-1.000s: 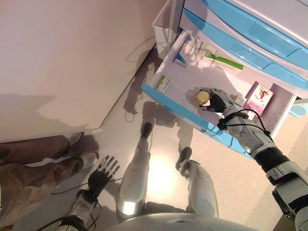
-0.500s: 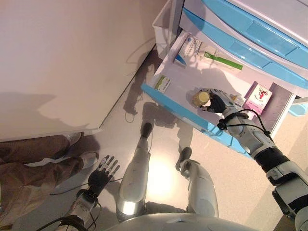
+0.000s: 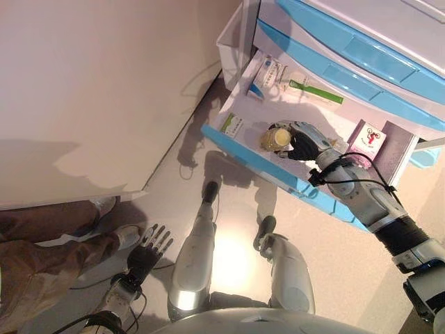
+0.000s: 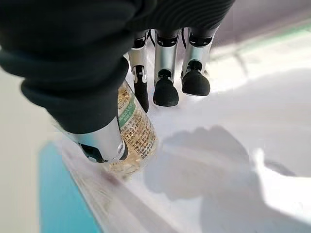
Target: Open the drawer and pick up the medicine
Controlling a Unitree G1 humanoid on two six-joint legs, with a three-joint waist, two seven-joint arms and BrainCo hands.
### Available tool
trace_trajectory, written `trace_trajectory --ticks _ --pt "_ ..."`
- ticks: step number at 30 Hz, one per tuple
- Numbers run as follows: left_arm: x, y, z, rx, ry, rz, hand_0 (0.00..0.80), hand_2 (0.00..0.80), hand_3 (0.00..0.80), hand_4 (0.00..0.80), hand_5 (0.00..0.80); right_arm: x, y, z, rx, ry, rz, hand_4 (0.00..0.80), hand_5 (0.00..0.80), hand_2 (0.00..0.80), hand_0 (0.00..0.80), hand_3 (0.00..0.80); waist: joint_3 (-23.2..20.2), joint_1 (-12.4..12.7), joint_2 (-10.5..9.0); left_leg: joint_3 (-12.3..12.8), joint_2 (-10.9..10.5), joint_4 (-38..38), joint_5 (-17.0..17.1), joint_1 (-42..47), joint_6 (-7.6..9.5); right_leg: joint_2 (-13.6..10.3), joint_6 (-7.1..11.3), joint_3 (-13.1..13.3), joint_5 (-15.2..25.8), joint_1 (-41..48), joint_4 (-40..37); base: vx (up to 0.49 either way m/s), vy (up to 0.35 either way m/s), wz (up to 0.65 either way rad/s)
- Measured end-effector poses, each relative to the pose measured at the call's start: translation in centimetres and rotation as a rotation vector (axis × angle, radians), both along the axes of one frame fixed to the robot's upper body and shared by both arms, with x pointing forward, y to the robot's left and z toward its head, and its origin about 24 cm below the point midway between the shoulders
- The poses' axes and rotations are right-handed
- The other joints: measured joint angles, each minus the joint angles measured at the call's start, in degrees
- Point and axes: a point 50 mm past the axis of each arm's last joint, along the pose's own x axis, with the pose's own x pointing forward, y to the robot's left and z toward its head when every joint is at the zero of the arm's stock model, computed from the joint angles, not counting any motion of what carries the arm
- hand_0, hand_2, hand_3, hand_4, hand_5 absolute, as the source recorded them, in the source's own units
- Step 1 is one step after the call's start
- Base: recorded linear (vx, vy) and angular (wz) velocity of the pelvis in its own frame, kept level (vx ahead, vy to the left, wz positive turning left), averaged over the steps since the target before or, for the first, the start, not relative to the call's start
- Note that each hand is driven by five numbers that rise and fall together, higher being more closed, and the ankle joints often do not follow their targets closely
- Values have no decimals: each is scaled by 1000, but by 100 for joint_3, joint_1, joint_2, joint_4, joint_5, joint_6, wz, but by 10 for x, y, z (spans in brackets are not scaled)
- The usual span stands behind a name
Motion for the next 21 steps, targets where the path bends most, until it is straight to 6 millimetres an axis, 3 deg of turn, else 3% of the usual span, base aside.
trace_trajectory --ticks 11,14,18,21 --pt "5 1 3 1 -14 35 0 0 0 0 0 -28 8 50 -13 -64 178 800 800 800 800 800 -51 -230 -98 275 134 -211 -84 534 -10 159 24 178 175 542 -545 51 -8 -12" --pt "4 6 4 4 -13 72 0 0 0 0 0 -35 10 64 11 -79 222 800 800 800 800 800 -135 -240 -200 351 170 -247 -130 653 -20 205 24 266 218 656 -706 67 -4 -15" --pt "-6 9 0 7 13 98 0 0 0 0 0 -45 17 74 36 -58 313 800 800 800 800 800 -555 -299 -359 393 182 -379 -141 754 -24 222 39 293 240 747 -876 57 -7 -5" --pt "-12 6 -4 -3 33 105 0 0 0 0 0 -52 21 82 68 -44 377 800 800 800 800 800 -862 -288 -374 450 183 -401 -202 863 -3 235 56 310 268 889 -1027 68 -7 -7"
